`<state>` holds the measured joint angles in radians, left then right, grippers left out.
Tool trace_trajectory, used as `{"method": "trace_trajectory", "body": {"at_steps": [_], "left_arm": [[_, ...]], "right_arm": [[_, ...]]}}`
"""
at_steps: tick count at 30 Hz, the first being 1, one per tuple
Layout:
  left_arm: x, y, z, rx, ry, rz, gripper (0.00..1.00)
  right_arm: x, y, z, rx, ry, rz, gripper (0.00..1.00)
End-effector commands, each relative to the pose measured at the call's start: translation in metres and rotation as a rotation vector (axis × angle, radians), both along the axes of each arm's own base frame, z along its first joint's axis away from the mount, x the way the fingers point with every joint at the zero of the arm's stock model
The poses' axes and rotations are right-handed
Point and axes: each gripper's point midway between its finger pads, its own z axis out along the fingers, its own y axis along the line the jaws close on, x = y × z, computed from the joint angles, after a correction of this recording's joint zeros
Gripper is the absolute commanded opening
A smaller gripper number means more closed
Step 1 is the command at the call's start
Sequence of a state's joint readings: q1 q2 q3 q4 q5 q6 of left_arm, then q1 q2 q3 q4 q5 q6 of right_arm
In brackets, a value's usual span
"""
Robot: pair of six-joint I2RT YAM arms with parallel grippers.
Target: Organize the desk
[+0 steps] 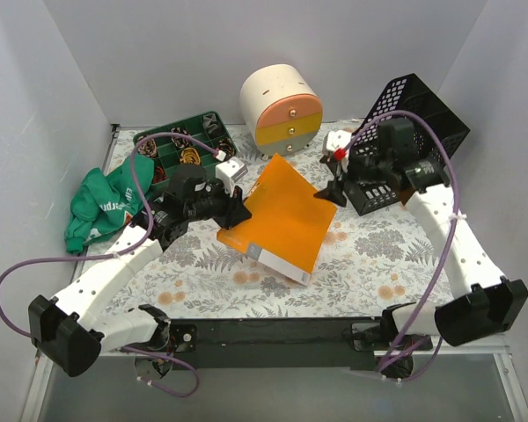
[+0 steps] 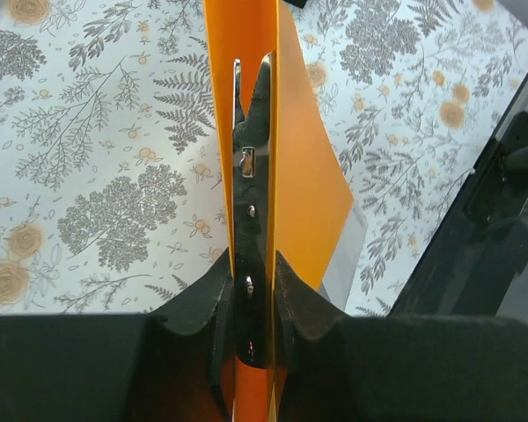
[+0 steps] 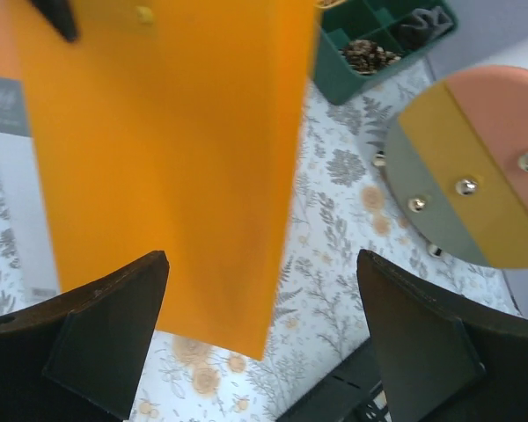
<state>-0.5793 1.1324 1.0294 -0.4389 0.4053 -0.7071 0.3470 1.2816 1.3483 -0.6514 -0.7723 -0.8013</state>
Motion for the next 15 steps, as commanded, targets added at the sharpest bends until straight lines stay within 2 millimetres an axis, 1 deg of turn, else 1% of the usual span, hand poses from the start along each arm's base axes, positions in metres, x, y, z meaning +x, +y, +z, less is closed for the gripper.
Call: {"method": "trace_trajectory", "body": {"at_steps": [1,2,4,5,6,7,9,10,12,15], "left_arm": [[-0.011,0.008,0.030,0.062,-0.179,-0.129,0.00],[-0.012,0.007,0.035,0.058,-0.197,-0.139,0.00],[-0.010,0.005,0.045,0.051,-0.224,-0.154,0.00],[-0.010,0.004,0.049,0.051,-0.236,-0.168,0.00],[-0.011,0.001,0.049,0.052,-0.231,-0.188,0.00],[-0.011,0.000,0.056,0.042,-0.244,-0.194,0.00],[-0.012,-0.003,0.059,0.037,-0.249,-0.215,0.00],[-0.014,-0.005,0.065,0.023,-0.258,-0.230,0.00],[-0.014,-0.006,0.069,0.016,-0.271,-0.240,0.00],[-0.016,-0.010,0.079,-0.007,-0.298,-0.269,0.00]], "right_arm": [[-0.003,-0.005,0.016,0.047,0.085,0.082,0.96],[-0.007,-0.002,0.008,0.049,0.127,0.109,0.95],[-0.022,0.008,0.004,0.078,0.176,0.191,0.94],[-0.024,0.012,-0.004,0.071,0.204,0.202,0.93],[-0.026,0.015,-0.007,0.069,0.209,0.215,0.92],[-0.030,0.019,-0.010,0.068,0.211,0.235,0.92],[-0.033,0.024,-0.010,0.079,0.223,0.260,0.91],[-0.034,0.026,-0.012,0.083,0.234,0.271,0.90],[-0.038,0.031,-0.013,0.094,0.251,0.293,0.88],[-0.049,0.040,-0.023,0.076,0.277,0.330,0.80]]}}
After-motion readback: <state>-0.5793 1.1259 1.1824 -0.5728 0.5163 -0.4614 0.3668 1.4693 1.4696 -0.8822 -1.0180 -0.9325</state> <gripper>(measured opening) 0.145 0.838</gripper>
